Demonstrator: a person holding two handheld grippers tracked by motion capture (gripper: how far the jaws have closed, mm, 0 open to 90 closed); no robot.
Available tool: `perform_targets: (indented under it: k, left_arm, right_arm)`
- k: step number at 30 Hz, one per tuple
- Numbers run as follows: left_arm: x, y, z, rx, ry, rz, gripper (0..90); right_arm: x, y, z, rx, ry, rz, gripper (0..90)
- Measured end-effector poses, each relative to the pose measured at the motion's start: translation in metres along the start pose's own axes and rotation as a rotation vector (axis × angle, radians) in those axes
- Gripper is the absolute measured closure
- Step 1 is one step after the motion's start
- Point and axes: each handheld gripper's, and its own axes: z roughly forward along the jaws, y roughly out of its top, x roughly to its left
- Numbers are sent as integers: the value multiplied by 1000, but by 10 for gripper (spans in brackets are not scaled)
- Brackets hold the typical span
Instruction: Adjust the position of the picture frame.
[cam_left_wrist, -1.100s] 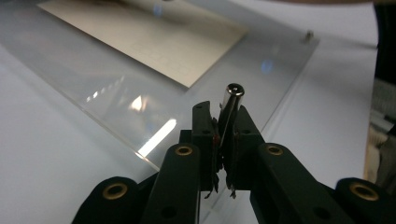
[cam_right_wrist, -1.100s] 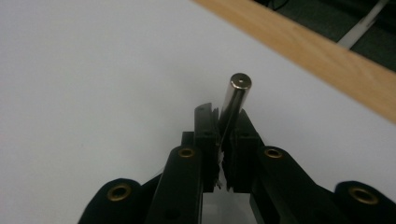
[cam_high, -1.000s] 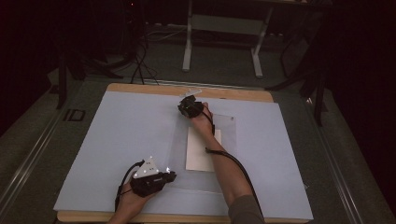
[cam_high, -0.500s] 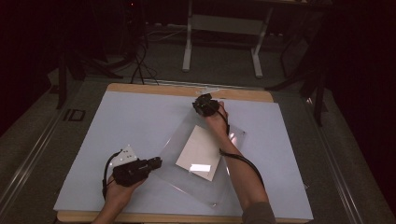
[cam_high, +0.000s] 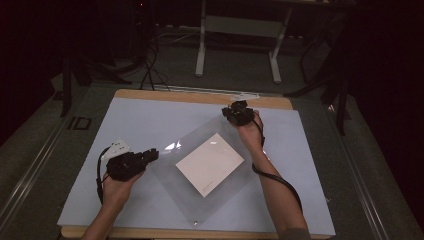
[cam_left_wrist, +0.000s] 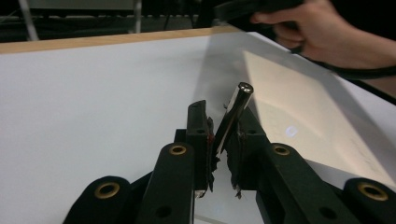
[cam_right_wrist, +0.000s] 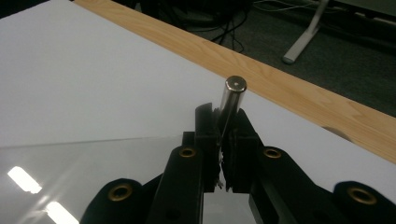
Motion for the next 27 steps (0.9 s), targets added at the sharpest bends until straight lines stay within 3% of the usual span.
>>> perform_targets:
  k: [3, 4, 11, 15, 18, 25, 27]
  left_arm:
    - [2, 2, 1, 2, 3, 2, 802]
    - [8, 12, 6, 9, 27, 21, 802]
    - [18, 27, 17, 12, 59, 25, 802]
    - [27, 33, 27, 29, 55, 21, 802]
    - [33, 36, 35, 49, 58, 21, 804]
    - [47, 37, 58, 81, 74, -10, 804]
    - [51, 37, 63, 95, 74, -3, 805]
  right_arm:
    - [-3, -2, -8, -1, 0, 12, 859]
    - [-8, -7, -17, -5, 5, 35, 859]
    - [-16, -25, -37, -2, 15, 76, 856]
    - [-17, -33, -44, 9, 14, 101, 854]
    - [-21, -46, -53, 14, 37, 161, 839]
    - [-20, -62, -64, 32, 19, 183, 828]
    - [-20, -64, -66, 32, 11, 182, 826]
